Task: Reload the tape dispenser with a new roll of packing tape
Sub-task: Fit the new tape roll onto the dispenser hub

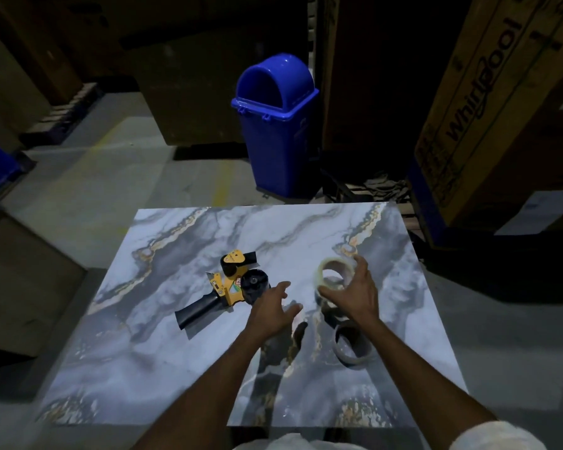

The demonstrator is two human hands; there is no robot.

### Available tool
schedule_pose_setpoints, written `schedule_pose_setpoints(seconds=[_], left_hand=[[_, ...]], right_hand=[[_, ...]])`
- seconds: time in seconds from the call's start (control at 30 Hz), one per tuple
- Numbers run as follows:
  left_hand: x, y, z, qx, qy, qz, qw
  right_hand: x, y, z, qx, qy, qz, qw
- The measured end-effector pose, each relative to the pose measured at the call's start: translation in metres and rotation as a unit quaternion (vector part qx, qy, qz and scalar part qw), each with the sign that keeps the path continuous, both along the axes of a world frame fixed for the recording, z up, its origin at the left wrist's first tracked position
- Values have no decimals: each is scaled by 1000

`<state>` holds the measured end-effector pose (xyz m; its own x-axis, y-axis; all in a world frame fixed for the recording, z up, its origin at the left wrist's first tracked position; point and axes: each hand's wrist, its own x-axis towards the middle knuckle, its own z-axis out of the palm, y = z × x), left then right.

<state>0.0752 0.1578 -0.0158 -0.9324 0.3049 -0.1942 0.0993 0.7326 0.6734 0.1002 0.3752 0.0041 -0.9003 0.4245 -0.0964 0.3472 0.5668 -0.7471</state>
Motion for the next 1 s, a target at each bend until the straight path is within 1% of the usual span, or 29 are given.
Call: schedule_pose_setpoints(seconds=[0.07,0.13,0.17,0.23,0.27,0.33,0.4,0.43,0.47,0.5,0.57,0.6,0.67,0.7,0.73,0.87,0.93,1.0], left_hand=[[-1,2,12,126,-60,50,989],[-1,3,25,248,-128,87,956],[-1,3,30,284,-134,86,946],[-3,-3,36,304,-83,88,945],[-6,-11,35,292,-39,102,950],[-12,-35,26,222,79,143,961],[-15,-68,16,88,181,172,964],[-18,-85,13,23,195,189,962],[-21,-101,10,-26,185,205,961],[-24,-115,10,-61,155,221,961],[-34,-140,8,-121,61,245,960],[-40,-149,9,-147,5,235,961],[-50,-162,11,-172,-99,180,964],[-56,-166,11,-160,-146,159,963],[-62,-166,11,-137,-173,149,964],[-71,-154,29,-11,-256,172,951],[-75,-149,41,56,-341,143,927],[-79,-145,47,124,-430,101,889]], right_hand=[[3,-14,11,-30,36,14,999],[8,-30,19,-42,61,39,996],[9,-38,21,-43,69,50,995],[11,-52,26,-37,73,64,995],[10,-58,28,-33,72,66,995],[8,-68,29,-38,54,65,996],[8,-75,27,-51,28,57,997],[8,-78,26,-62,13,53,997],[9,-80,25,-78,-1,48,996],[10,-83,24,-98,-12,41,994],[11,-88,23,-139,-30,29,989],[11,-90,21,-157,-37,26,987],[11,-96,20,-194,-47,24,980],[11,-99,20,-210,-51,23,976],[11,-102,19,-220,-54,19,974],[12,-113,20,-241,-62,13,969],[13,-116,20,-246,-62,12,967],[14,-115,20,-253,-59,7,966]])
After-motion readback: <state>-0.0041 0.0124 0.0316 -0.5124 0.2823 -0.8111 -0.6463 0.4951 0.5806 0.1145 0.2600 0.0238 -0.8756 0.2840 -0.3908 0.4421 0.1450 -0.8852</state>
